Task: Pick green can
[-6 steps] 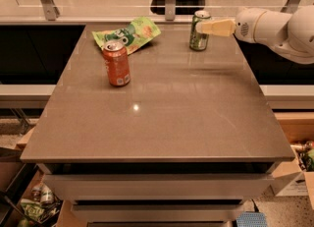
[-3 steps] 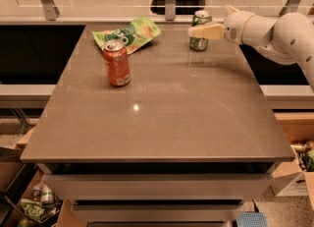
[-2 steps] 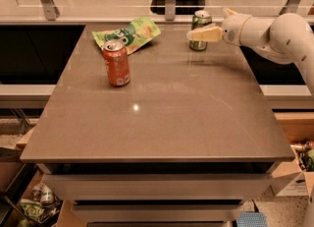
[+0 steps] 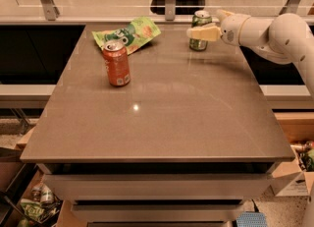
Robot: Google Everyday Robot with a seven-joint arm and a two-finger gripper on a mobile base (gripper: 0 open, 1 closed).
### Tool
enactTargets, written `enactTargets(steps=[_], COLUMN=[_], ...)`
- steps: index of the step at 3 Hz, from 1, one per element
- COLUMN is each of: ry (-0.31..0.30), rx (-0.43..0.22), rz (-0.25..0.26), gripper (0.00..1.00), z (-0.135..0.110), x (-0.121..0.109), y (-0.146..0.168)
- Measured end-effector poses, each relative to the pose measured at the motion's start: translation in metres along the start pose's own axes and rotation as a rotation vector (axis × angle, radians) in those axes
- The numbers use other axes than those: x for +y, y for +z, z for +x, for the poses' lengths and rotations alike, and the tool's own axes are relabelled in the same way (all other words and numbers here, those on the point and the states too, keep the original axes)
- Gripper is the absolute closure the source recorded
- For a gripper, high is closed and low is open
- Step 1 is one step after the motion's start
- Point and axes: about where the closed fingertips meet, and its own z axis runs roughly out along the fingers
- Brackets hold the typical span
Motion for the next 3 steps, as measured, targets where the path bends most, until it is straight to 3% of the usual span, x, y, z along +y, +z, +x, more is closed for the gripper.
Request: enactTargets(steps=[3], ry=[0.020], rx=[-0.019], rz=[-0.034], gripper=[0.87], z=[0.009], x=[0.005], y=[0.019])
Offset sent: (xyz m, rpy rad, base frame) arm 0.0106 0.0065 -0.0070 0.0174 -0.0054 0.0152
